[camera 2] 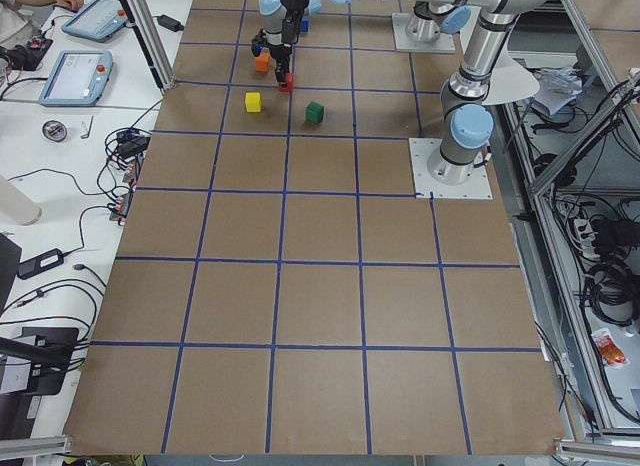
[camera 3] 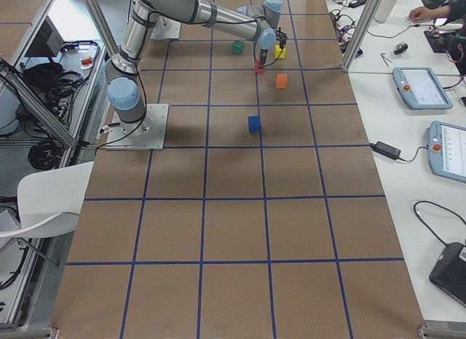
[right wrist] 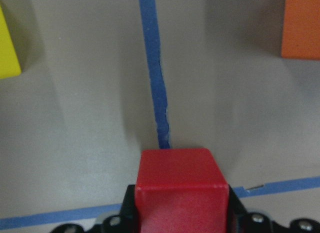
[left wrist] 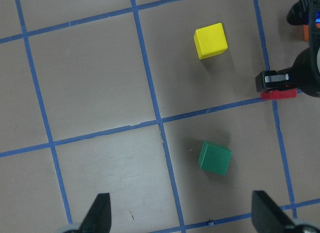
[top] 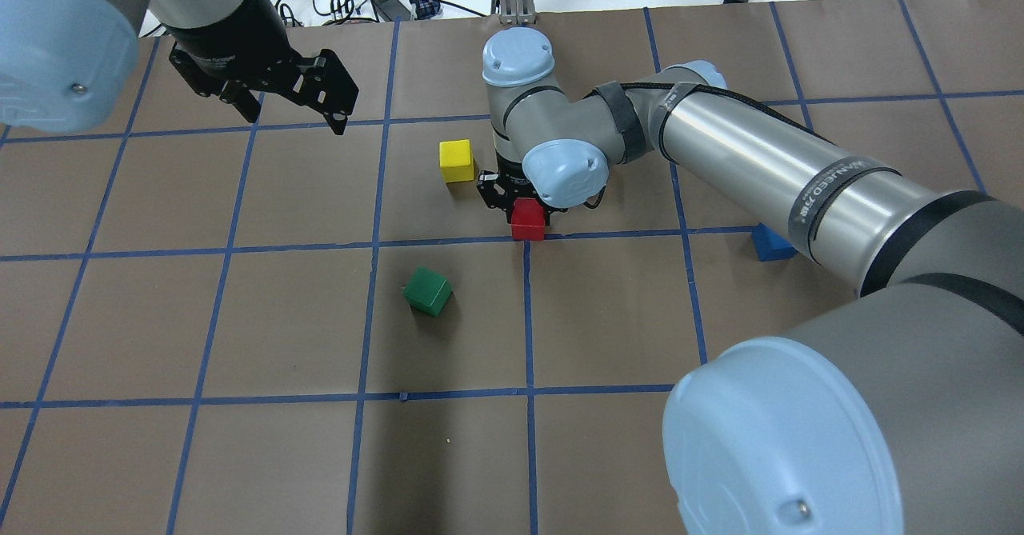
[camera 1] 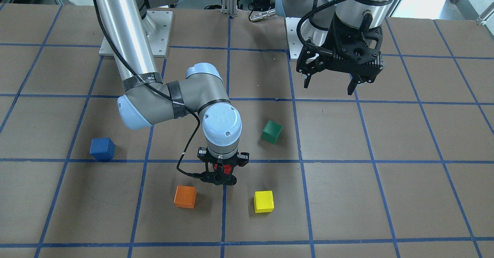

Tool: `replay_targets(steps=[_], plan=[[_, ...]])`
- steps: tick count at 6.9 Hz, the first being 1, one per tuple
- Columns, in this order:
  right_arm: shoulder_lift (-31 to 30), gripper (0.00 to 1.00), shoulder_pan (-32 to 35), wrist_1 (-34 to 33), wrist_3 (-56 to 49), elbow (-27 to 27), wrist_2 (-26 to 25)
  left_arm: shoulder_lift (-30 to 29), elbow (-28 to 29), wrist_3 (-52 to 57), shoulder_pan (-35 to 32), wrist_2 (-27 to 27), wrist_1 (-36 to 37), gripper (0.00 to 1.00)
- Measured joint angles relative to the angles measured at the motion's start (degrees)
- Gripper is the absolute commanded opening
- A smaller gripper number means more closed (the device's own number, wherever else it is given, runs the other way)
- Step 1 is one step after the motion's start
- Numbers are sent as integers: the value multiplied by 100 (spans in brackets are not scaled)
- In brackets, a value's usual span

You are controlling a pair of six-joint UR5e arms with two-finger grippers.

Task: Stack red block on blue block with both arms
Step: 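Lower the right gripper over the red cube and close on it, then lift the red cube with the right gripper and carry it toward the blue cube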

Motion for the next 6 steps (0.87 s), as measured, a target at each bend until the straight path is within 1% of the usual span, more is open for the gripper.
replay_targets(steps=[1,3,5,6], plan=[[5,0,0,9,-3,-5,68,3,-4,0,-1,1,1,100],[-94,0,-15,164,-38,-104,101,5,-8,0,2,1,0,100],[-511,0,-225,985,-103,-388,102,5,-8,0,3,1,-2,100],[-756,0,-458,1457,-231,-498,109,5,-8,0,6,1,-4,100]])
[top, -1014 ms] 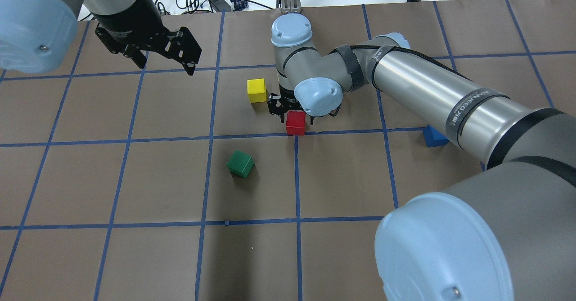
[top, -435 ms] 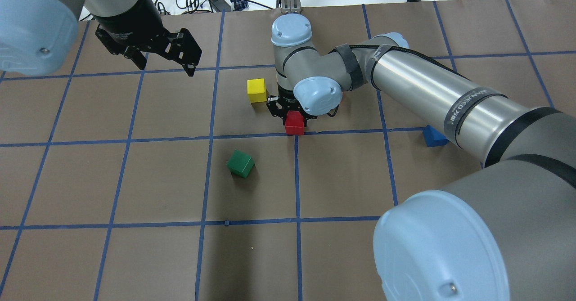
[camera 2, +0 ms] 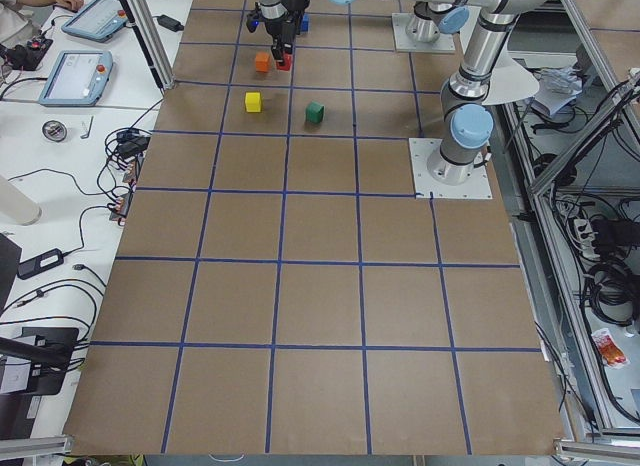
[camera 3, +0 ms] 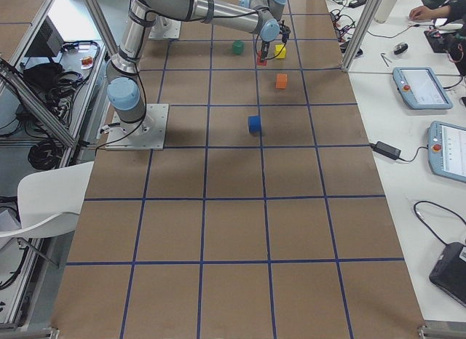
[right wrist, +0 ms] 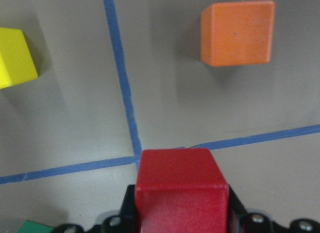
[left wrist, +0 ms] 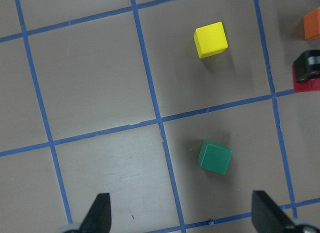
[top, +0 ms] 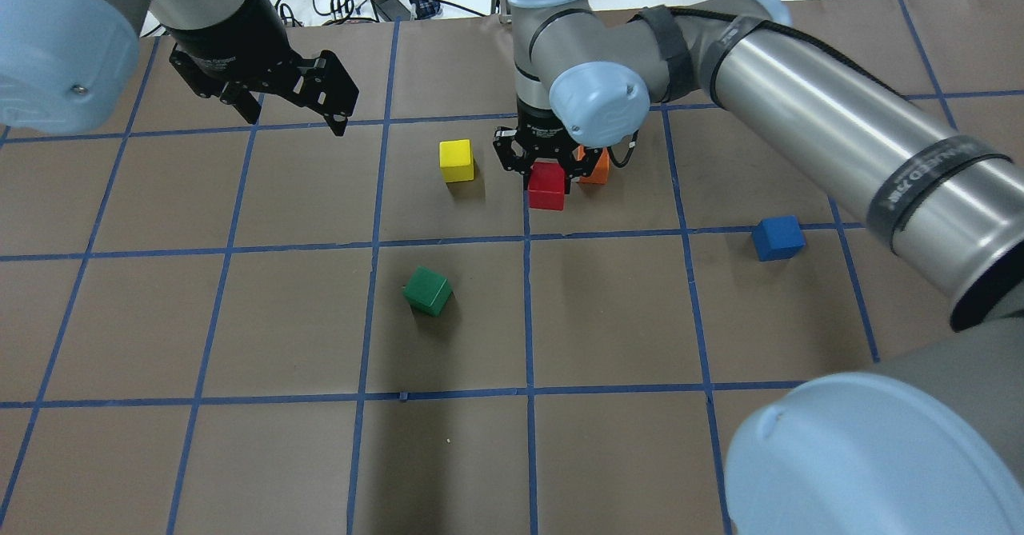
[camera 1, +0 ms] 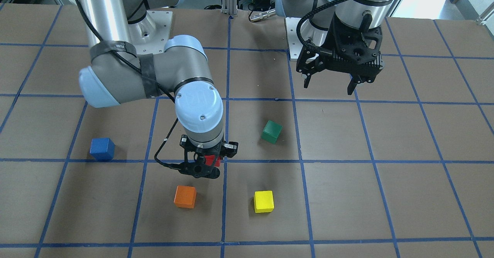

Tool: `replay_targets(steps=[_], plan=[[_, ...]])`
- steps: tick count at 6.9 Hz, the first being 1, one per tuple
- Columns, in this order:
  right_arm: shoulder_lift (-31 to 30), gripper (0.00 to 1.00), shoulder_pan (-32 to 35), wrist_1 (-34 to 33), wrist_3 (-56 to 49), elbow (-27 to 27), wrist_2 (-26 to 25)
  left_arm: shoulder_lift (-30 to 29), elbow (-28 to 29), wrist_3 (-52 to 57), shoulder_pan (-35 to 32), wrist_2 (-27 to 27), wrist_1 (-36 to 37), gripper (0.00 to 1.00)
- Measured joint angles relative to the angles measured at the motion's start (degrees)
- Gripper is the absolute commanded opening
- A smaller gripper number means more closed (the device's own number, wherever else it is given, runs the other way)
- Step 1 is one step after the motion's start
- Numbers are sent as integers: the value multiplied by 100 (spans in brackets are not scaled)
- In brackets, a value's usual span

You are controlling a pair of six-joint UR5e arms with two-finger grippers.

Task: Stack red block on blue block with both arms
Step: 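Lift the red cube with the right gripper and carry it toward the blue cube, then lower the red cube onto the blue cube with the right gripper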

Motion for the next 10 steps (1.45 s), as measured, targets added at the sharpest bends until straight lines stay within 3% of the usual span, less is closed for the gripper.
replay_targets(steps=[2,4,8,10], plan=[[-464,0,-573,703,-486,-36,-27,0,0,0,0,-6,-1,100],[-676,0,-1209,989,-1010,28,-94,0,0,0,-2,-3,1,100],[-868,0,-1994,927,-2258,611,-471,0,0,0,-13,-7,2,100],[-1074,0,-2455,511,-3066,1167,-505,0,-6,0,-5,-7,-10,100]])
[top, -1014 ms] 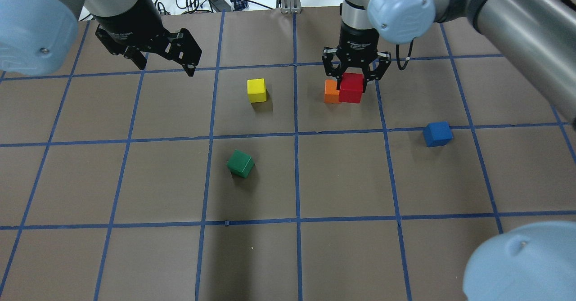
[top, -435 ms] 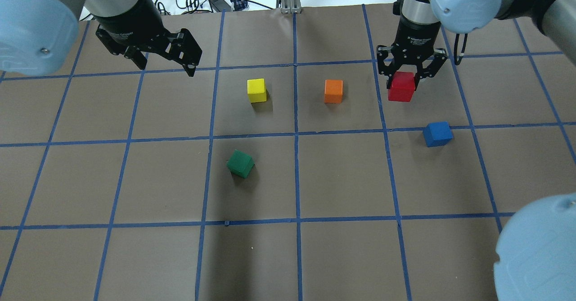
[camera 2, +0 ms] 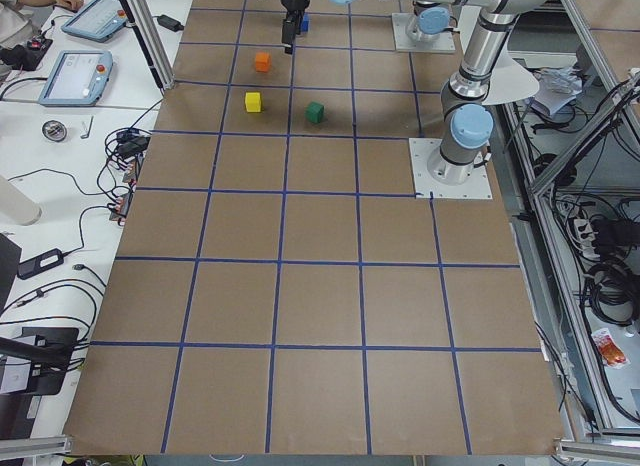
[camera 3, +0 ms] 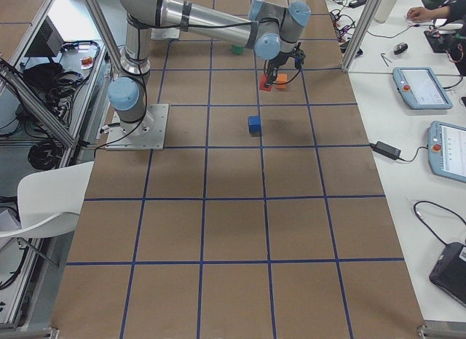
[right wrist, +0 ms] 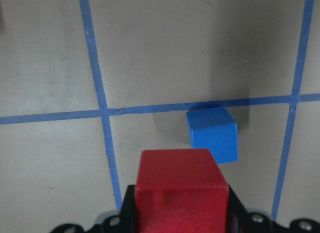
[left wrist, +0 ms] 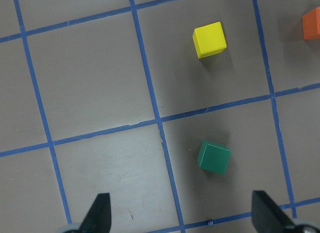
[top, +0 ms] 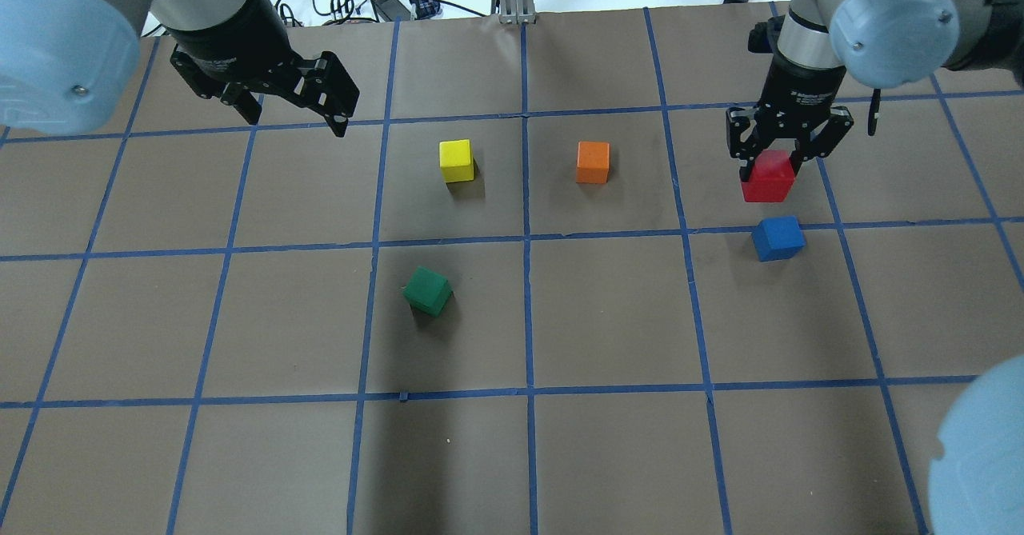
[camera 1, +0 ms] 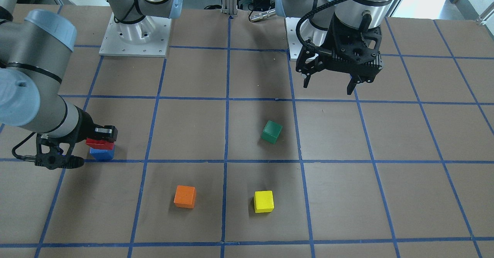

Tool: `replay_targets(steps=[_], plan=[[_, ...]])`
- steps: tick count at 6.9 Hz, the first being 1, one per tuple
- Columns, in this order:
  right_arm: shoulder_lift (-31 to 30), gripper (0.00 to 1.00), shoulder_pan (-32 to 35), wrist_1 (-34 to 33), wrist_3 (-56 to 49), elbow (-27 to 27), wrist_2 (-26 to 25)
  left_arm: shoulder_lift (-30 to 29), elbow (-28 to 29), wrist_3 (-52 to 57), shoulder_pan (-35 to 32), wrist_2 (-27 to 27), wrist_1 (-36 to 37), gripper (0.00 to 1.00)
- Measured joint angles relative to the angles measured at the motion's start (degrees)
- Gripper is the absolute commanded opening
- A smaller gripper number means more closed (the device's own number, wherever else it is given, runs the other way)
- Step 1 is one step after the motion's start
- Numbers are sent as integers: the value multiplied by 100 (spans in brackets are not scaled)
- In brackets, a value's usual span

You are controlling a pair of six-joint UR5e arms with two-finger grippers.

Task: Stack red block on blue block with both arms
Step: 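Lower the red cube onto the blue cube with the right gripper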

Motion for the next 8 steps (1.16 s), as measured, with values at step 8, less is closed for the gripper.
replay_targets(steps=[8], plan=[[-183,0,-384,-1653,-1223,1194,-40,0,-3,-11,-9,-11,-2,100]])
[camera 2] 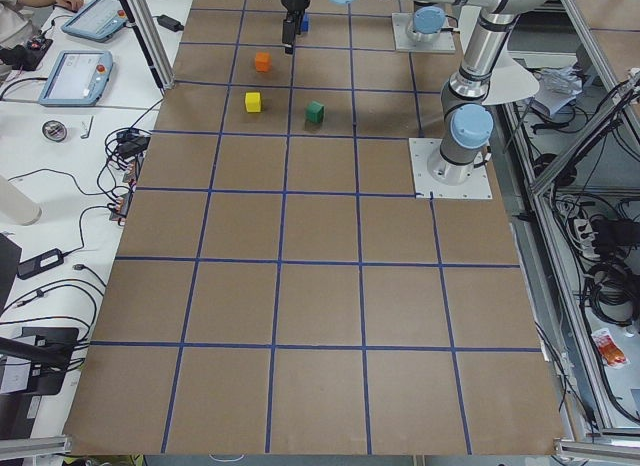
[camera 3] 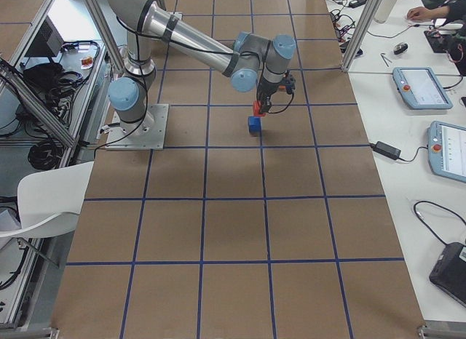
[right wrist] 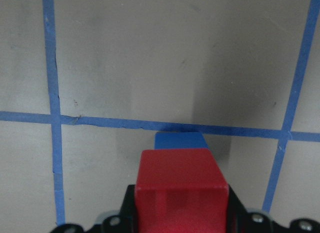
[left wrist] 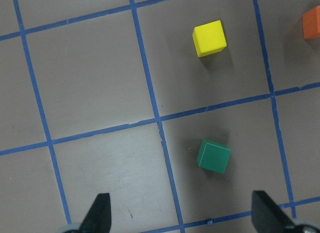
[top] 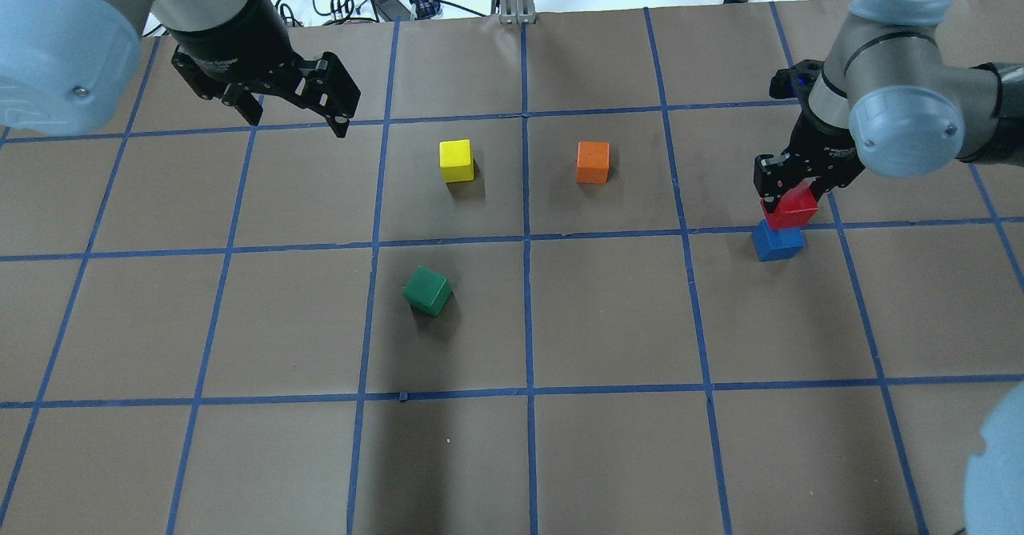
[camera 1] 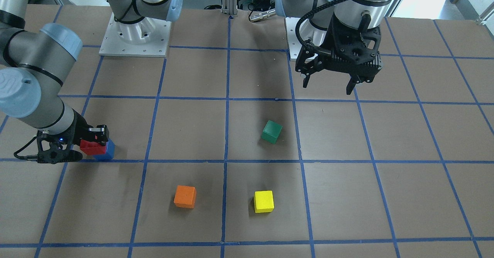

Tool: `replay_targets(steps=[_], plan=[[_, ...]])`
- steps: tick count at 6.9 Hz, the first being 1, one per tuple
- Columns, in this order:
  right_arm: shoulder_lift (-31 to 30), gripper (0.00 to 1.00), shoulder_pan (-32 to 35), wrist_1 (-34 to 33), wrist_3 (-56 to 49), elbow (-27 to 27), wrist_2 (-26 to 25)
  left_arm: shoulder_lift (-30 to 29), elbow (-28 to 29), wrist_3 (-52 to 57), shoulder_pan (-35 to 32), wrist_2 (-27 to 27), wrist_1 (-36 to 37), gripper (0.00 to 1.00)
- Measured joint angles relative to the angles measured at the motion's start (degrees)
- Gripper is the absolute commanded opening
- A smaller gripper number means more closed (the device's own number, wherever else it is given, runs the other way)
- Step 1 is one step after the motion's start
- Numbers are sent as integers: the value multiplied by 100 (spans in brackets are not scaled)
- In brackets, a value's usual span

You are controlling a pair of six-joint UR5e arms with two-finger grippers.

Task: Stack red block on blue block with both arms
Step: 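Lower the red cube onto the blue cube with the right gripper, then hold the red cube on the blue cube and open the right gripper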

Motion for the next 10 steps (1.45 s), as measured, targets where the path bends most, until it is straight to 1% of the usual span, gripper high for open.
replay_targets(steps=[10], plan=[[-94,0,-170,-142,-44,401,8,0,0,-7,-9,-8,3,100]])
